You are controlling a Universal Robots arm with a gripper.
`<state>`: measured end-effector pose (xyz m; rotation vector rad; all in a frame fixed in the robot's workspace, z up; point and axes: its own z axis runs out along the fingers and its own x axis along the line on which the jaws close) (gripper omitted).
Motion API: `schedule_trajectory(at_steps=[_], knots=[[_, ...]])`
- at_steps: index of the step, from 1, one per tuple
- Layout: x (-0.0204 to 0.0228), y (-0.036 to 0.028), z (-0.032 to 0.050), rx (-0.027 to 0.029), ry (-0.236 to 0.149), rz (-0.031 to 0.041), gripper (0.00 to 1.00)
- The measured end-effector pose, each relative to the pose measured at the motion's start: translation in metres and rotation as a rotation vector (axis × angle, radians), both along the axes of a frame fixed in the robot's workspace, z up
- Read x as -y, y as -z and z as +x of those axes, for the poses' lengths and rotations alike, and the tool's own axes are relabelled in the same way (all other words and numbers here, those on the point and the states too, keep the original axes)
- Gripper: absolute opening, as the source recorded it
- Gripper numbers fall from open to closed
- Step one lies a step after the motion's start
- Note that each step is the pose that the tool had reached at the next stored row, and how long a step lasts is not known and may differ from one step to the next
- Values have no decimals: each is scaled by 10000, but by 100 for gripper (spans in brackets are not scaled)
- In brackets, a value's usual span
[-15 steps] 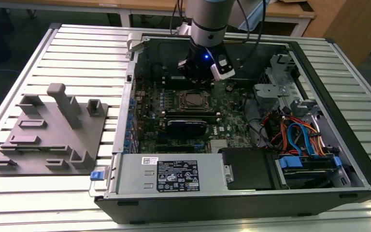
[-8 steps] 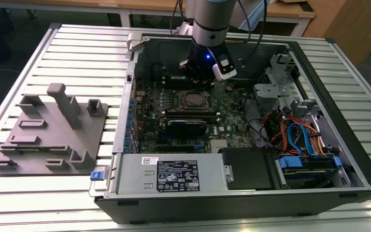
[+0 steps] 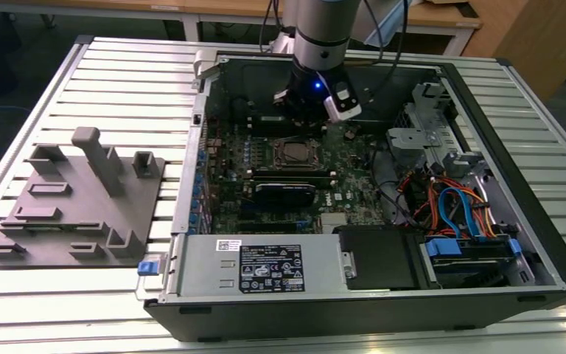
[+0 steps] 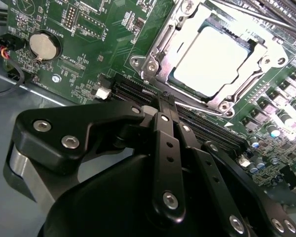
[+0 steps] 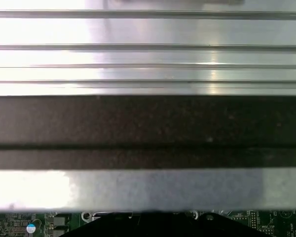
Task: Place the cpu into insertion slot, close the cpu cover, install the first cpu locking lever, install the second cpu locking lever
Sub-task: 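Install the first cpu locking lever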
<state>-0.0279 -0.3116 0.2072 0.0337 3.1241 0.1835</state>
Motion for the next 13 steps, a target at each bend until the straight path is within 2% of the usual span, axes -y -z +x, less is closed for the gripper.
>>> schedule_trajectory(at_steps=[5,10,13], knots=[[0,0,0,0,-1,-18,11],[0,23,3,-1,0,-187,11],[0,51,10,0,1,-258,11]])
